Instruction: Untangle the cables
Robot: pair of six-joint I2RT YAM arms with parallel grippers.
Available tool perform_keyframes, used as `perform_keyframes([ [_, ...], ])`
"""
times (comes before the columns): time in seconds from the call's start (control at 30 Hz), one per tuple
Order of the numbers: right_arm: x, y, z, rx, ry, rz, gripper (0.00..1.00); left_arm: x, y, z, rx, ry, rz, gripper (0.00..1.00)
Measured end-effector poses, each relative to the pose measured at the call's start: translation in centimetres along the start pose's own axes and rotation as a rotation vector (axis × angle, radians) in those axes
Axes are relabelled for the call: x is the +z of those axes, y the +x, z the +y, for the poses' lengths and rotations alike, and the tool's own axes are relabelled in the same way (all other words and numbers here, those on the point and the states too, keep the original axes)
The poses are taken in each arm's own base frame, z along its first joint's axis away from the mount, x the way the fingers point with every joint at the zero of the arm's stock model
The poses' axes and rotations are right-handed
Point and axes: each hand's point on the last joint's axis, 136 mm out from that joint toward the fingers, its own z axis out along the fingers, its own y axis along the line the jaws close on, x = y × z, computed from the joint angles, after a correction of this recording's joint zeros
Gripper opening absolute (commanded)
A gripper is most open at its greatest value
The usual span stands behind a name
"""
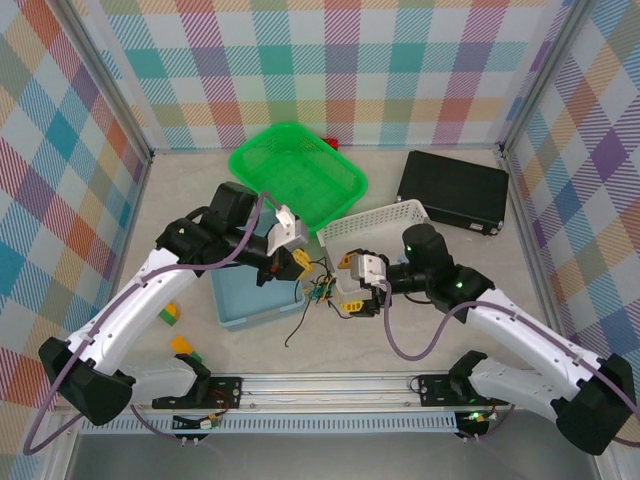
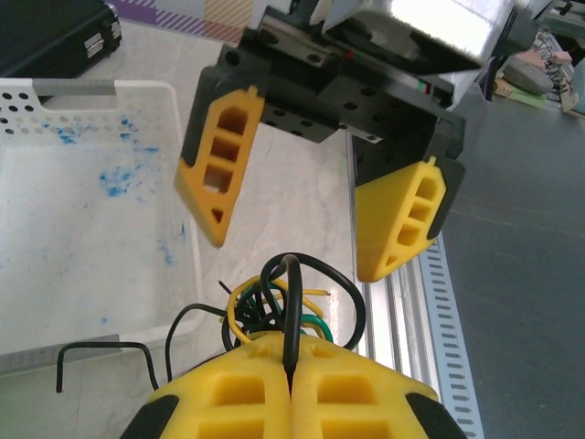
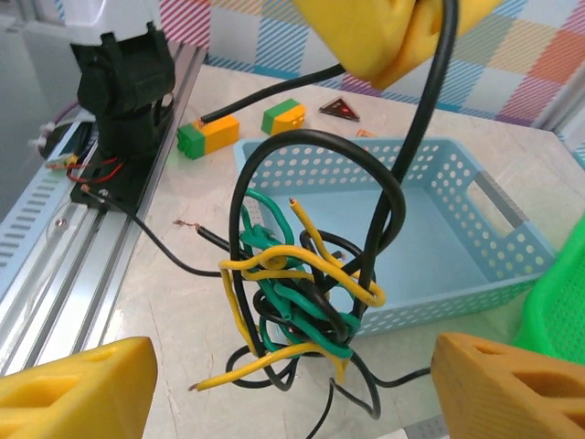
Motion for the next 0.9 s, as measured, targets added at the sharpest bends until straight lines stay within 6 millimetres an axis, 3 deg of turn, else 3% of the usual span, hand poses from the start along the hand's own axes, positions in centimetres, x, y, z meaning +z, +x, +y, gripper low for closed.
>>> perform_keyframes([
  [0.2, 1.0, -0.5, -0.3, -0.057, -0.077, -0.004, 0.83, 0.6, -0.1, -0.6, 0.018, 0.025, 0.012, 0.00],
  [0.3, 1.5, -0.4, -0.1, -0.064, -0.111, -0.017, 0.76, 0.9, -0.1, -0.9, 0.021, 0.035, 0.018, 0.00],
  [0.63, 2.1, 0.2, 1.0, -0.040, -0.181, -0.037, 0.08, 0.9, -0.6, -0.5, 0.038, 0.013, 0.017, 0.00],
  [0.67, 1.9, 0.4, 1.2, -0.038, -0.178, -0.036, 0.01, 0.9, -0.5, -0.4, 0.037, 0.005, 0.021, 0.03],
  [0.7, 1.8, 0.4, 1.4, -0.037, -0.174, -0.036, 0.00, 0.9, -0.4, -0.2, 0.035, -0.003, 0.025, 0.13],
  [0.77, 1.3, 0.4, 1.6, -0.026, -0.158, -0.036, 0.00, 0.9, -0.3, 0.1, 0.031, -0.024, 0.033, 0.44],
  [0.8, 1.0, 0.5, 1.6, -0.019, -0.146, -0.037, 0.00, 0.8, -0.4, 0.4, 0.035, -0.043, 0.032, 0.54],
  [0.9, -0.5, 0.9, 1.8, 0.015, -0.090, -0.039, 0.00, 0.1, -0.2, 1.3, 0.045, -0.131, 0.017, 0.67],
])
